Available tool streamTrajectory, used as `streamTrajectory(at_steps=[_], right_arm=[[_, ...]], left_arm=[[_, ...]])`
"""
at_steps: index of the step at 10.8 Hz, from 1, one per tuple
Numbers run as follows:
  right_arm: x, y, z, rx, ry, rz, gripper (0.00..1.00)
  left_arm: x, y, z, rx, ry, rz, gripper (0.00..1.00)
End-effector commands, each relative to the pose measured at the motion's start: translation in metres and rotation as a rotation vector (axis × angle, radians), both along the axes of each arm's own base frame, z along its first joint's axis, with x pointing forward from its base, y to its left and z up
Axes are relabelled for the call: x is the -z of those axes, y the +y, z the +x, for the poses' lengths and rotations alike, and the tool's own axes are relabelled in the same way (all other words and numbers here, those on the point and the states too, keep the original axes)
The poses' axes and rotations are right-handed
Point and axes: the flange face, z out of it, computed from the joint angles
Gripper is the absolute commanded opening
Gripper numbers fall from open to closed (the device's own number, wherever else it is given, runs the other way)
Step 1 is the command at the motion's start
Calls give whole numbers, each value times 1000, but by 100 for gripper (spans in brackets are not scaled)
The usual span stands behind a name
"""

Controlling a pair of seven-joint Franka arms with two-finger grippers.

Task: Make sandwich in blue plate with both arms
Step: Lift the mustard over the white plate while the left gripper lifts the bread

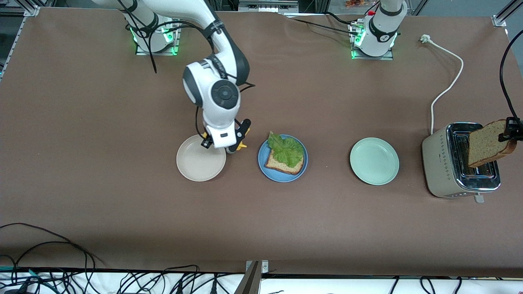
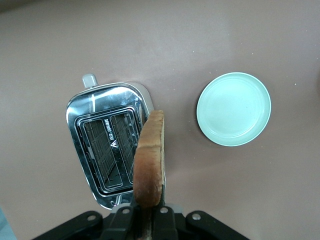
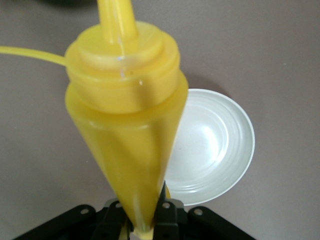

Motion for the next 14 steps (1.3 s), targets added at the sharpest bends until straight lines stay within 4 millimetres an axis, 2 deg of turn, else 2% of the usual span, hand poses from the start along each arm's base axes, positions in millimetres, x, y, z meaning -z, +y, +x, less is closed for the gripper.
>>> streamTrajectory(at_steps=[1,2,4,6,9,11,13,14], right_arm=[[27,57,-19,-9,-81,-204,0],[38,72,-28,-11,-99,-252,0],[57,88,-38,-27,-118,-329,0],[61,100,-52,-83,-151,-464,0],[61,109,-73,-143,-189,-656,0],[68,112,-77,-154,-195,-686,0],[87,122,-82,-171,-206,-718,0],[91,125,-83,-179,-213,-721,0]], left_arm=[[-7,0,-4,5,6,18,0],[-7,0,-4,5,6,18,0],[-7,0,-4,6,6,16,0],[-7,1,-4,5,6,16,0],[-7,2,-4,5,6,18,0],[-7,2,-4,5,6,16,0],[-7,2,-4,5,6,16,0],[-7,2,-4,5,6,16,0]])
